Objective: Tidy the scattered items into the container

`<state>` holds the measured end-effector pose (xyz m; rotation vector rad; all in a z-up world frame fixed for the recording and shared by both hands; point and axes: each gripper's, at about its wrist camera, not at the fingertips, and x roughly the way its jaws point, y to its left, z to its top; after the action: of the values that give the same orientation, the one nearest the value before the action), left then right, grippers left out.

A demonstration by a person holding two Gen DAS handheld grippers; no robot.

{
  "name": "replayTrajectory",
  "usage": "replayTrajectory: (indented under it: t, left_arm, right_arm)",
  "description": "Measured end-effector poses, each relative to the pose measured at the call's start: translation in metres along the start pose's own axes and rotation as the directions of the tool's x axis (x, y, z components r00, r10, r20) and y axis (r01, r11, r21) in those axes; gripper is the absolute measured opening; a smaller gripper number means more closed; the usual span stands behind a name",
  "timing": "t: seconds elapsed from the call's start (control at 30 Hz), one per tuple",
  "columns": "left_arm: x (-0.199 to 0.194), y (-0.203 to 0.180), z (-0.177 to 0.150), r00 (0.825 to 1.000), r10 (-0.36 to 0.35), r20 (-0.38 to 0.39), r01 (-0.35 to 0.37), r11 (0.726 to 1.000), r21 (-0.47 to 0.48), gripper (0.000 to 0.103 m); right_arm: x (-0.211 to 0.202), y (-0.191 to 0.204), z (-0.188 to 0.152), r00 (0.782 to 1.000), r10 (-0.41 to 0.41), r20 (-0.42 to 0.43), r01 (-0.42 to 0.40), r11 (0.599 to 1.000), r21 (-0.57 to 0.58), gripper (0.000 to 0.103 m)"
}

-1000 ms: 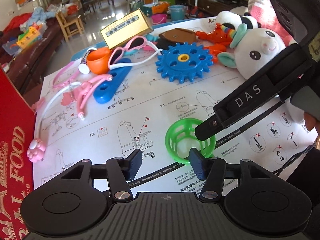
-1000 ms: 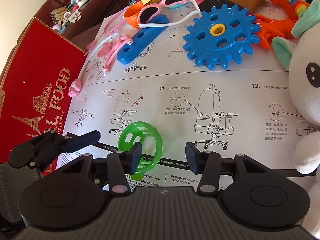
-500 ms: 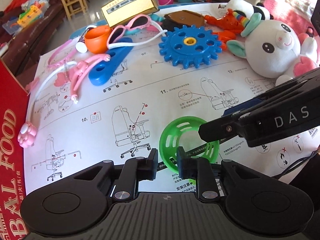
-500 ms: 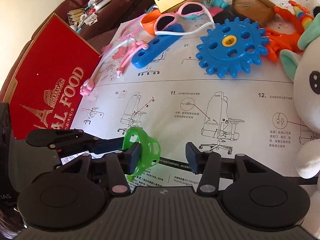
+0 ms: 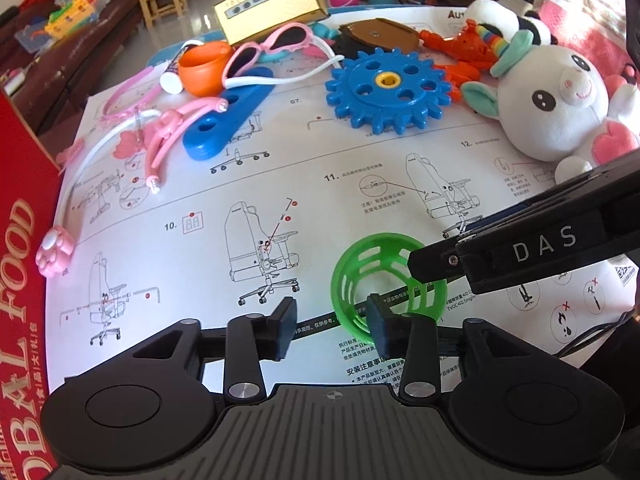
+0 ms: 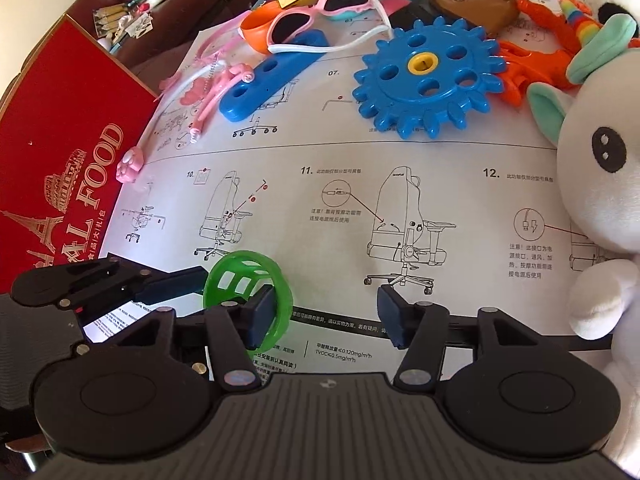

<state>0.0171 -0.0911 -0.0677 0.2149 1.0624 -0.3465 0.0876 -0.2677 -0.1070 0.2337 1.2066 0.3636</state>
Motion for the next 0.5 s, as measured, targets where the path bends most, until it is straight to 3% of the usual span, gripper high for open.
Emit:
replayTrajectory:
  t: [0.07, 0.1, 0.17, 0.2, 0.33, 0.43, 0.5]
  left_arm:
    - [0.001, 0.003, -0.001, 1.0, -0.015, -0.009, 0.015, 1.0, -0.02, 0.051]
    - [0.001, 0.004, -0.001, 1.0, -0.026, -0.017, 0.025, 0.999, -0.033, 0.043]
    - [0.001, 0.006, -0.001, 0.999, -0.05, -0.014, 0.049, 0.997, -0.051, 0.014]
    - [0.0, 0.006, -0.002, 0.998, -0.061, -0.011, 0.06, 0.997, -0.05, 0.012]
    - [-0.002, 0.002, -0.005, 0.998, -0.059, 0.0, 0.059, 0.998, -0.021, 0.012]
    - [0.002, 0.001, -0.008, 0.998, -0.056, -0.017, 0.056, 0.998, -0.01, 0.034]
    - [0.003, 0.0, -0.011, 0.999, -0.043, -0.008, 0.043, 0.999, -0.001, 0.026]
  right_arm:
    - [0.001, 0.002, 0.0, 1.0, -0.012, -0.003, 0.012, 1.0, -0.004, 0.059]
    - [0.002, 0.003, 0.0, 1.0, -0.016, -0.005, 0.016, 1.0, -0.007, 0.059]
    - [0.002, 0.006, -0.001, 1.0, -0.025, -0.01, 0.025, 1.0, -0.011, 0.059]
    - [0.003, 0.008, -0.001, 0.999, -0.029, -0.014, 0.029, 0.999, -0.015, 0.059]
    - [0.005, 0.011, -0.002, 0.999, -0.035, -0.033, 0.034, 0.999, -0.013, 0.051]
    - [0.008, 0.012, -0.002, 0.999, -0.008, -0.051, 0.008, 1.0, 0.003, 0.044]
    - [0.006, 0.016, -0.004, 0.999, 0.011, -0.039, -0.011, 1.0, -0.012, 0.029]
